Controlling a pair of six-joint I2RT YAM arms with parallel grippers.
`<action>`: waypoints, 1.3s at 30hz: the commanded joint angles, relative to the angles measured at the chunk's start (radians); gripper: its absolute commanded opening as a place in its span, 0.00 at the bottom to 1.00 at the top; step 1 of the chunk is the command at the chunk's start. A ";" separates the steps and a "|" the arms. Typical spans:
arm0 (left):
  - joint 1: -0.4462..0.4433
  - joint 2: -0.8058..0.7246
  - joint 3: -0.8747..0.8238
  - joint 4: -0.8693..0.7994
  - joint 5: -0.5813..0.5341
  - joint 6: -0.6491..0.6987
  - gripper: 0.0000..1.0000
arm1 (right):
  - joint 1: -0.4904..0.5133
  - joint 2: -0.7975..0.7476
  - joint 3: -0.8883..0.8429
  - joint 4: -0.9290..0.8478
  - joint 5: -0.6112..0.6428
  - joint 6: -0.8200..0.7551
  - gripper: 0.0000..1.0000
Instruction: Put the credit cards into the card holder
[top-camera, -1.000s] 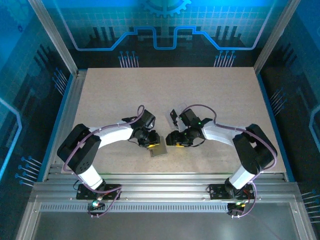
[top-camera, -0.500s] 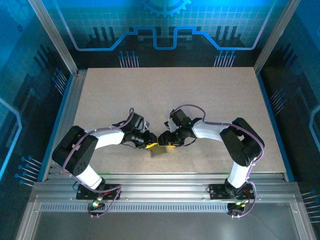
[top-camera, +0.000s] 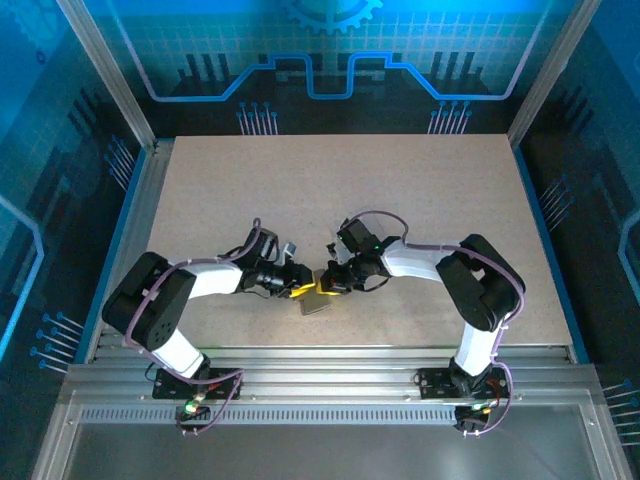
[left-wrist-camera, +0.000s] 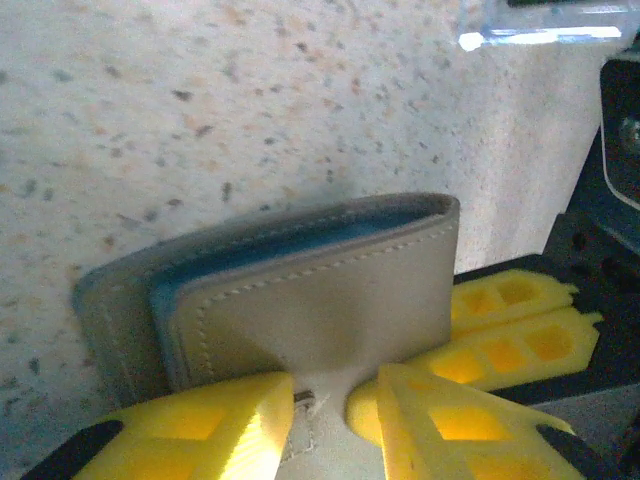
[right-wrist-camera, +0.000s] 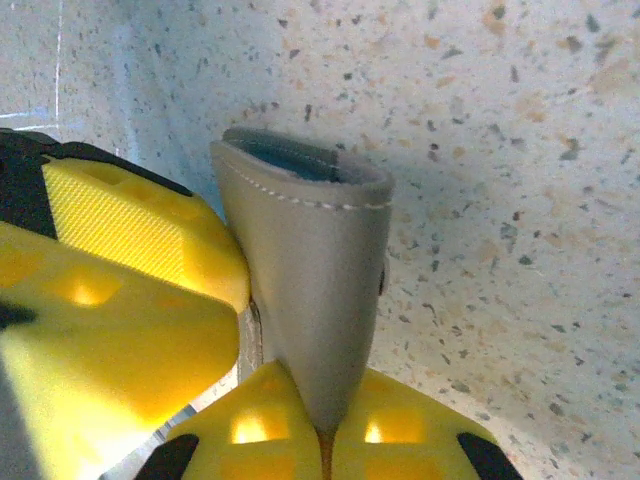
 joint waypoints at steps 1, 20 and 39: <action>-0.016 -0.022 -0.045 -0.282 -0.256 0.034 0.47 | 0.004 -0.155 0.049 -0.258 0.261 -0.084 0.00; -0.003 -0.356 0.020 -0.591 -0.415 0.045 0.60 | 0.340 0.195 0.502 -1.048 1.084 0.040 0.22; -0.205 -0.080 0.302 -0.542 -0.377 0.129 0.68 | 0.054 -0.166 0.176 -0.662 0.672 -0.212 0.53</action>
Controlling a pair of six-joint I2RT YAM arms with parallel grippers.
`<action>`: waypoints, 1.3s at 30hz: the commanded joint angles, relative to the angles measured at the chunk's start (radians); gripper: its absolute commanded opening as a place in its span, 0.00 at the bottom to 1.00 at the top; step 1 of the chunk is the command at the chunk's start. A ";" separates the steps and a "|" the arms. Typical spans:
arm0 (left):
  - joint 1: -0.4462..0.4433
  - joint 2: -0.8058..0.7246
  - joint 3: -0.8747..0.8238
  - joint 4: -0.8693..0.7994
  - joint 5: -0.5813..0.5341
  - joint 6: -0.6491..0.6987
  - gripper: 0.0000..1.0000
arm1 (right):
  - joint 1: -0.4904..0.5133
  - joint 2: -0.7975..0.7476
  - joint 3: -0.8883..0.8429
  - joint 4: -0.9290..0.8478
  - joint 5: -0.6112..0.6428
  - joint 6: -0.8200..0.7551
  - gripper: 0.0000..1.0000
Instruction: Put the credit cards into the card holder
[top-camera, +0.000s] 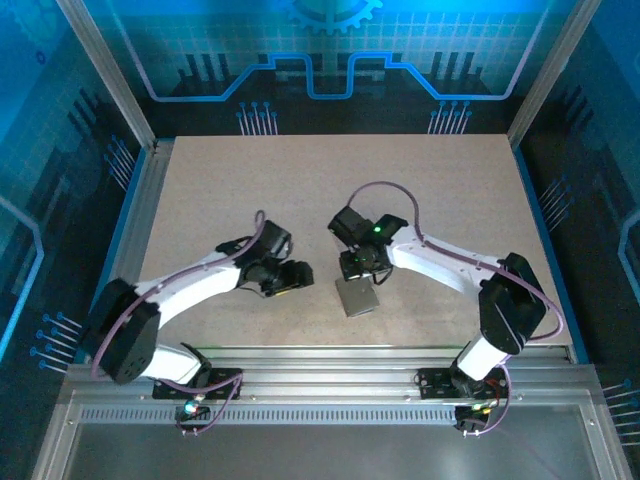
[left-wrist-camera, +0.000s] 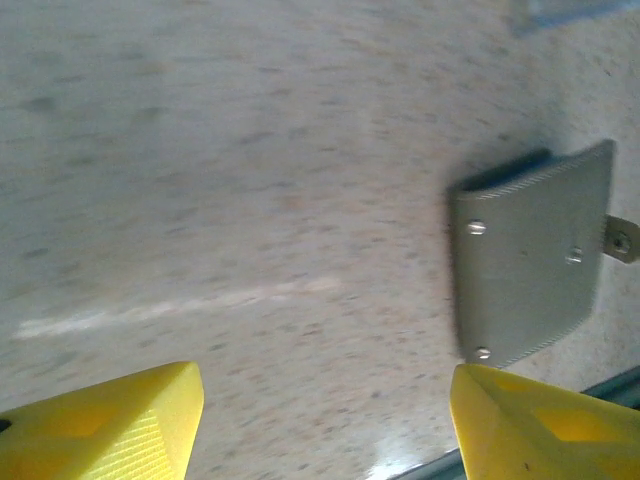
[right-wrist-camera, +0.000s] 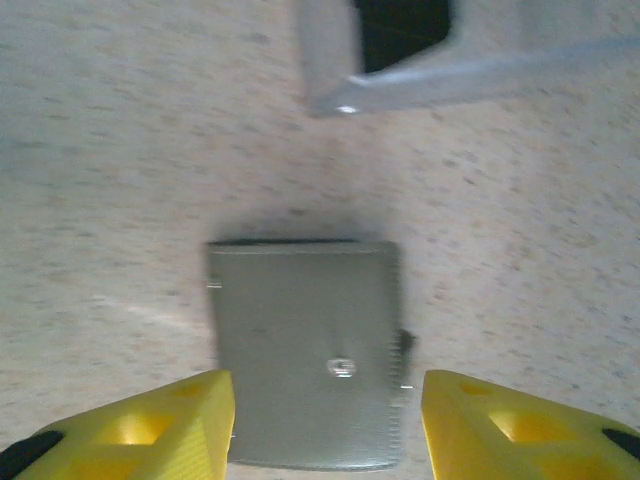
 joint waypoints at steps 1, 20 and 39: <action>-0.060 0.107 0.087 0.019 0.009 0.032 0.68 | -0.042 -0.011 -0.093 0.018 -0.053 -0.038 0.51; -0.194 0.407 0.272 -0.030 -0.050 0.084 0.67 | -0.106 0.092 -0.089 0.070 -0.102 -0.084 0.22; -0.198 0.424 0.240 -0.020 -0.065 0.075 0.65 | -0.126 0.064 -0.081 0.051 -0.121 -0.098 0.12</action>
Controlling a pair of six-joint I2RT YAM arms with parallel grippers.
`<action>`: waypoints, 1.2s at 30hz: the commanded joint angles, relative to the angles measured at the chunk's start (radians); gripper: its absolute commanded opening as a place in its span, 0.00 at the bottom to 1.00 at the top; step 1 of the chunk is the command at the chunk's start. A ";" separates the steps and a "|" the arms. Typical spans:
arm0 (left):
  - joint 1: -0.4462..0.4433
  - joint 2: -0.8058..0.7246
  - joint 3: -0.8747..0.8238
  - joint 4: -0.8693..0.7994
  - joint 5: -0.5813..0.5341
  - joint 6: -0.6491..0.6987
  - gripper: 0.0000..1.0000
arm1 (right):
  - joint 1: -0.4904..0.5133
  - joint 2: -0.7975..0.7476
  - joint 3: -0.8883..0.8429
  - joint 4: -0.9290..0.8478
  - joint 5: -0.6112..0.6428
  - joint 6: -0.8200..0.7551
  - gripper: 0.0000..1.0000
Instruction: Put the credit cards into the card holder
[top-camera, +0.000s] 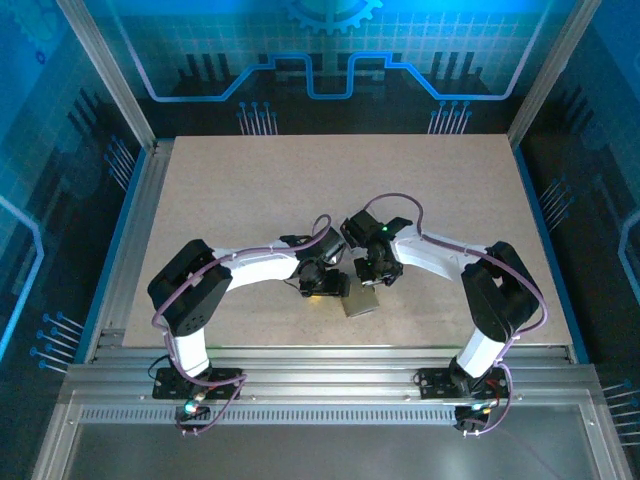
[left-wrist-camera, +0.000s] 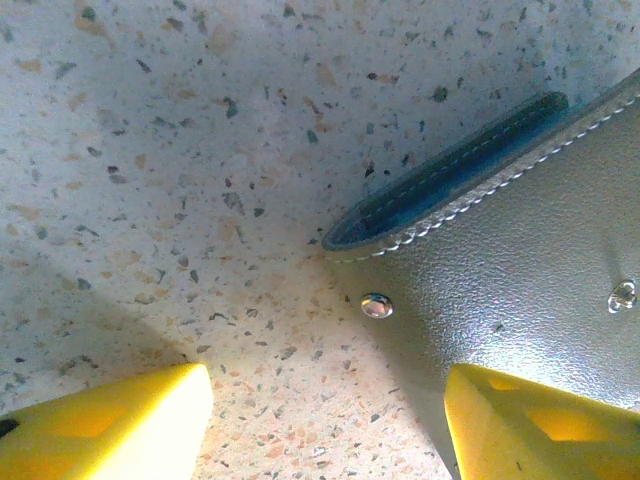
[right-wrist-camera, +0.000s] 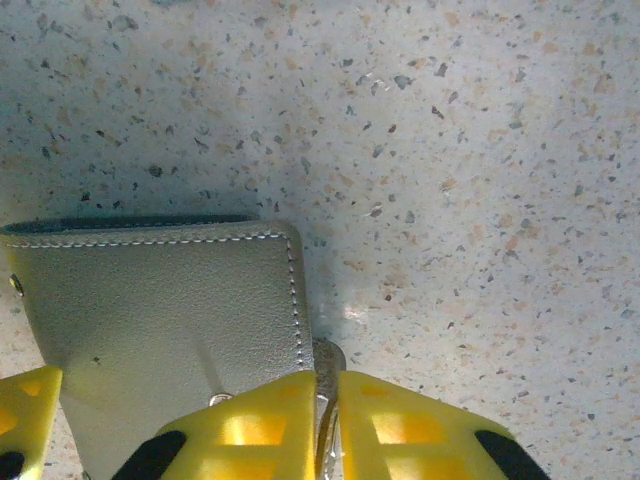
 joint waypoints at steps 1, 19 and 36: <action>-0.012 0.045 -0.018 0.001 0.004 0.008 0.65 | -0.011 -0.012 0.023 -0.029 -0.008 -0.006 0.10; -0.014 0.051 -0.046 0.033 0.015 -0.011 0.65 | -0.054 -0.013 -0.018 0.096 -0.244 -0.013 0.00; -0.015 0.065 -0.049 0.056 0.034 -0.017 0.65 | -0.028 0.056 -0.029 0.137 -0.283 0.002 0.00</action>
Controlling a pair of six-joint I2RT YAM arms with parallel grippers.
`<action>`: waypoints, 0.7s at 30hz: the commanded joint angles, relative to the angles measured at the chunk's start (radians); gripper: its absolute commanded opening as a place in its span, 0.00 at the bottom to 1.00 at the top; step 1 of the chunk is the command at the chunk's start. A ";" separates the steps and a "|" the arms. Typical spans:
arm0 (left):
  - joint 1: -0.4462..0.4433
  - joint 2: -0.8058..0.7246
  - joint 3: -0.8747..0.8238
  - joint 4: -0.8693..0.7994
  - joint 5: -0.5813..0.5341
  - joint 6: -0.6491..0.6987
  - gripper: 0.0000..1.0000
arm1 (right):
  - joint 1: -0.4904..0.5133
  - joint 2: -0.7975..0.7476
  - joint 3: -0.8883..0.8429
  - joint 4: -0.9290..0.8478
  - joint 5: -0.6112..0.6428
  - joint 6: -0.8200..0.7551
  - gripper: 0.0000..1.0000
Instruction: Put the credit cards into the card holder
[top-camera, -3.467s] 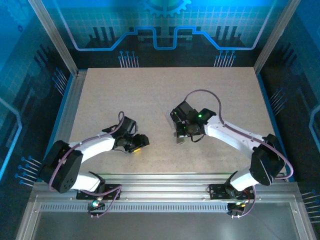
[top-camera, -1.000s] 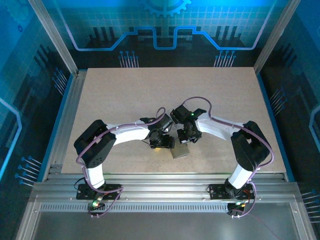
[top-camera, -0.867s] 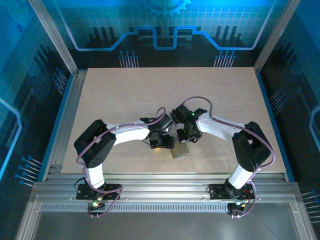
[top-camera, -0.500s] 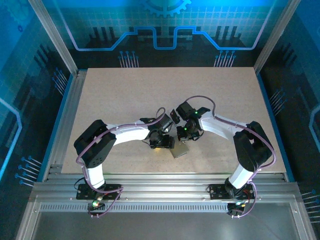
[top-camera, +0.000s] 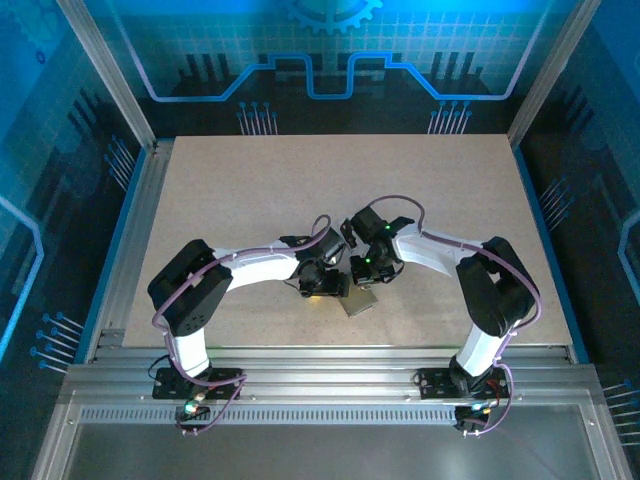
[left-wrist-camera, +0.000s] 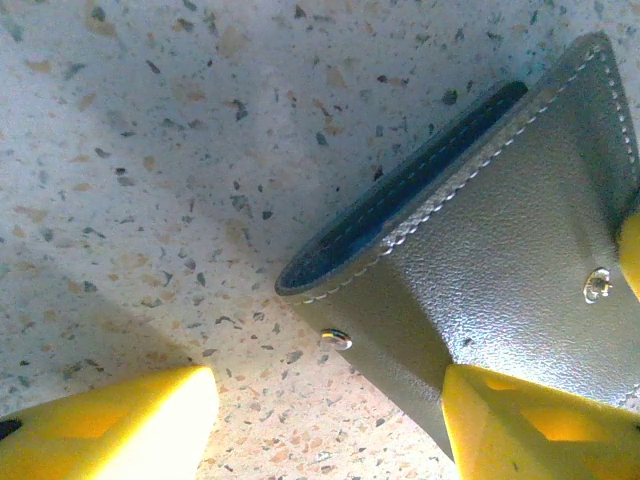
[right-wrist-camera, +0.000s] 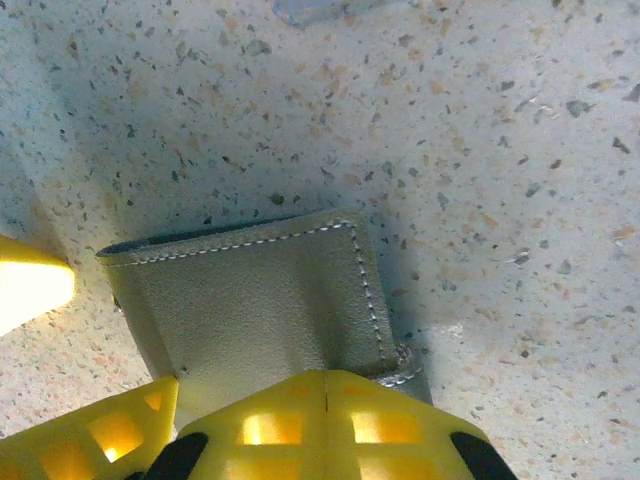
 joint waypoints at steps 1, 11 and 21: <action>-0.015 0.062 -0.043 0.046 0.036 -0.012 0.64 | 0.017 0.024 -0.008 0.024 -0.057 0.009 0.00; -0.014 0.066 -0.049 0.054 0.042 -0.014 0.64 | 0.036 0.047 -0.004 0.032 -0.061 0.020 0.00; -0.015 0.077 -0.044 0.063 0.049 -0.016 0.64 | 0.067 0.051 -0.039 0.050 -0.051 0.047 0.00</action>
